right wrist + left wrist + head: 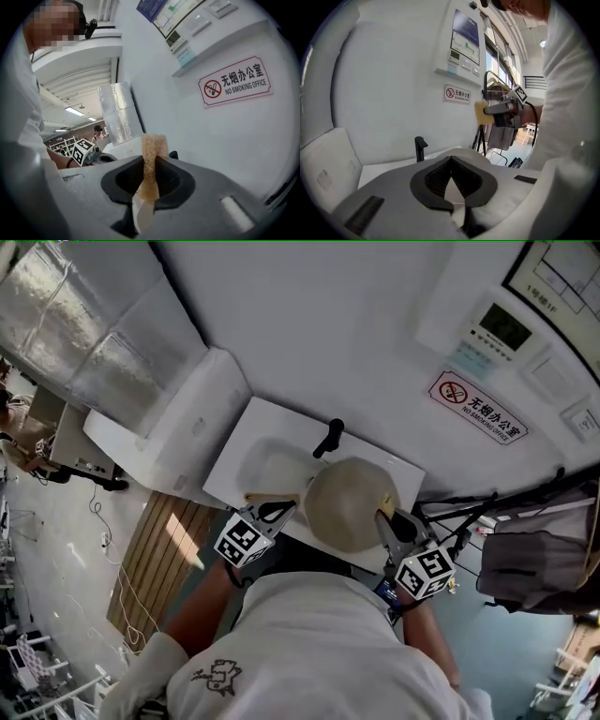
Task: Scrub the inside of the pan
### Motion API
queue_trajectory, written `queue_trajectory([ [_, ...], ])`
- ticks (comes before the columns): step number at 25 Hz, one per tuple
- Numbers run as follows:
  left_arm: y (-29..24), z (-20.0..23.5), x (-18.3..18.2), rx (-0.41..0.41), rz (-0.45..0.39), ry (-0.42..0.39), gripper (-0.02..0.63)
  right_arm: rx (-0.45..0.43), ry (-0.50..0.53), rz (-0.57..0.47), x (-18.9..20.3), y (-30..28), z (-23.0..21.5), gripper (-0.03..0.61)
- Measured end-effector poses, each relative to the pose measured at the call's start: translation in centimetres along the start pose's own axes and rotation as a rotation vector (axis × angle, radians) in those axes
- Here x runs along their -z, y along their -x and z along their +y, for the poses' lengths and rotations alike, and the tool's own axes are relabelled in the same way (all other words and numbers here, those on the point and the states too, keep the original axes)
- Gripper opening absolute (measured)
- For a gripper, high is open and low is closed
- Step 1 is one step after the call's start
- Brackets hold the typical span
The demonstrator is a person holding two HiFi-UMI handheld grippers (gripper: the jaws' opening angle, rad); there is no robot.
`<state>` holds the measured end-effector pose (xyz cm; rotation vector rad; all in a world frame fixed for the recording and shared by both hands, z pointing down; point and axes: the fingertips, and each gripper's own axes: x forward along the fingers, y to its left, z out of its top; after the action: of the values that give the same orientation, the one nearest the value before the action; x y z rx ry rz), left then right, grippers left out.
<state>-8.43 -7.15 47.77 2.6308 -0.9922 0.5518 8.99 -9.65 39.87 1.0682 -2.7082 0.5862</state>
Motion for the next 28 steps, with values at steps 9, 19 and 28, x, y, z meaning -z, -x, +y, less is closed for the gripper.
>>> queue_trajectory([
  [9,-1.0,5.5,6.8,0.087,0.219,-0.113,0.003,0.134,-0.058,0.009,1.2,-3.9,0.0,0.057],
  [19,-3.5,6.9,14.0,0.249,0.421,-0.290,0.009,0.226,-0.104,0.039,3.3,-5.3,0.2,0.057],
  [28,-5.3,7.8,18.3,0.311,0.548,-0.330,0.087,0.236,-0.123,0.078,4.2,-5.3,-0.4,0.057],
])
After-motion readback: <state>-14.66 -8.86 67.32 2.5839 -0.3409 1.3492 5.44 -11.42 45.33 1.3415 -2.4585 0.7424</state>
